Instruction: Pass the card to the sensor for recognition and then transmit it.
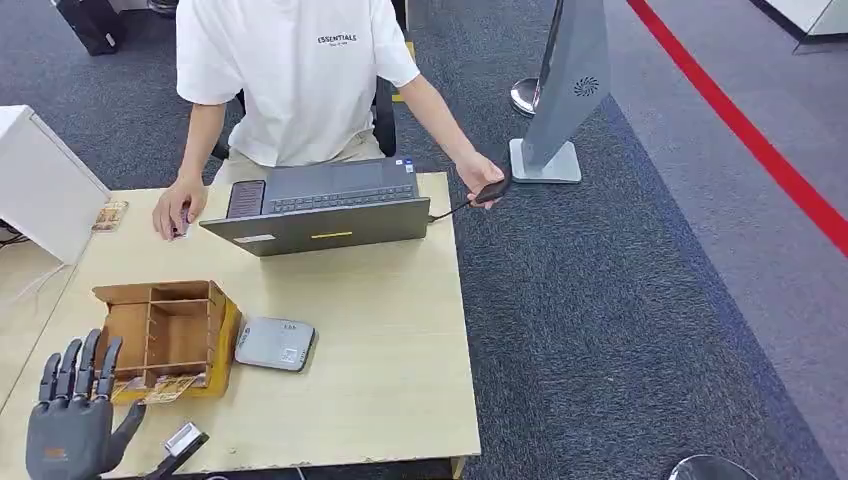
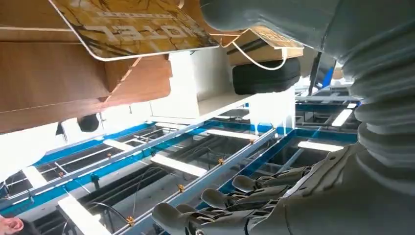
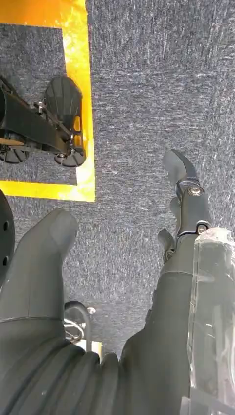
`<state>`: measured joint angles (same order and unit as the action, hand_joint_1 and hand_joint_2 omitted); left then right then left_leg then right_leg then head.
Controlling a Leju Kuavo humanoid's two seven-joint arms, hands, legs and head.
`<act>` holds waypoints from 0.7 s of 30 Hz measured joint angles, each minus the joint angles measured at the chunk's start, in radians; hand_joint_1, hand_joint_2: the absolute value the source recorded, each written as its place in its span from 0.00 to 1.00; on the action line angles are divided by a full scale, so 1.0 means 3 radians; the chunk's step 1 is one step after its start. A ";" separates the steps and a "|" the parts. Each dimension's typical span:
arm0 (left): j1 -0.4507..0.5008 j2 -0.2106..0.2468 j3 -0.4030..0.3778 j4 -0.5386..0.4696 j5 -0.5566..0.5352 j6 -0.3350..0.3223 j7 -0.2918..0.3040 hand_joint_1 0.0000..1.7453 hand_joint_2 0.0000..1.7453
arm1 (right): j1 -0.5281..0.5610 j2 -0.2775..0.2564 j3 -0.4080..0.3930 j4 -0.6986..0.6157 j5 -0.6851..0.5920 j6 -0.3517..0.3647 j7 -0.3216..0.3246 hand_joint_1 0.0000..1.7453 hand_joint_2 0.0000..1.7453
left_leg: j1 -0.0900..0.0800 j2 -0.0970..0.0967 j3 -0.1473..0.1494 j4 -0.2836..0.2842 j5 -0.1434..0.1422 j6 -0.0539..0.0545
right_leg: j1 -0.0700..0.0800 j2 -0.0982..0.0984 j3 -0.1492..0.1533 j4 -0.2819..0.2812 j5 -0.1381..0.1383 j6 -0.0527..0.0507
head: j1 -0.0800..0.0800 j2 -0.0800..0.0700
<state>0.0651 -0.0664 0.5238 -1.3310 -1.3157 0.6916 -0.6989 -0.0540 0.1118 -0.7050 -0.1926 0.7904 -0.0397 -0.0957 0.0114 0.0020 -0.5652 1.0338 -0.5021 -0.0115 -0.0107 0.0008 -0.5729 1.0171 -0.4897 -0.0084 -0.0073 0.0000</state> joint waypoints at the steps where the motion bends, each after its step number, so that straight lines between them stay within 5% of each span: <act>1: 0.0000 0.0000 0.0000 0.0001 0.0000 0.0000 0.0000 0.00 1.00 | -0.0001 0.0000 0.0000 0.0000 0.0000 0.0000 0.0000 0.00 1.00 | 0.0000 0.0000 0.0000 0.0000 0.0000 0.0000 | 0.0000 0.0000 0.0000 0.0000 0.0000 0.0000 | 0.0000 0.0000; 21: -0.0001 0.0003 0.0000 0.0064 -0.0018 0.0000 0.0000 0.00 1.00 | -0.0005 -0.0001 0.0000 0.0000 0.0025 0.0000 -0.0005 0.00 1.00 | 0.0000 0.0000 0.0000 0.0000 0.0000 0.0000 | 0.0000 0.0000 0.0000 0.0000 0.0000 0.0000 | -0.0001 0.0000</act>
<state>0.0648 -0.0656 0.5238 -1.3119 -1.3211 0.6916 -0.6989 -0.0555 0.1114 -0.7050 -0.1926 0.7980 -0.0397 -0.0973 0.0114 0.0020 -0.5651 1.0338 -0.5021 -0.0115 -0.0106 0.0009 -0.5729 1.0171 -0.4897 -0.0084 -0.0076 0.0000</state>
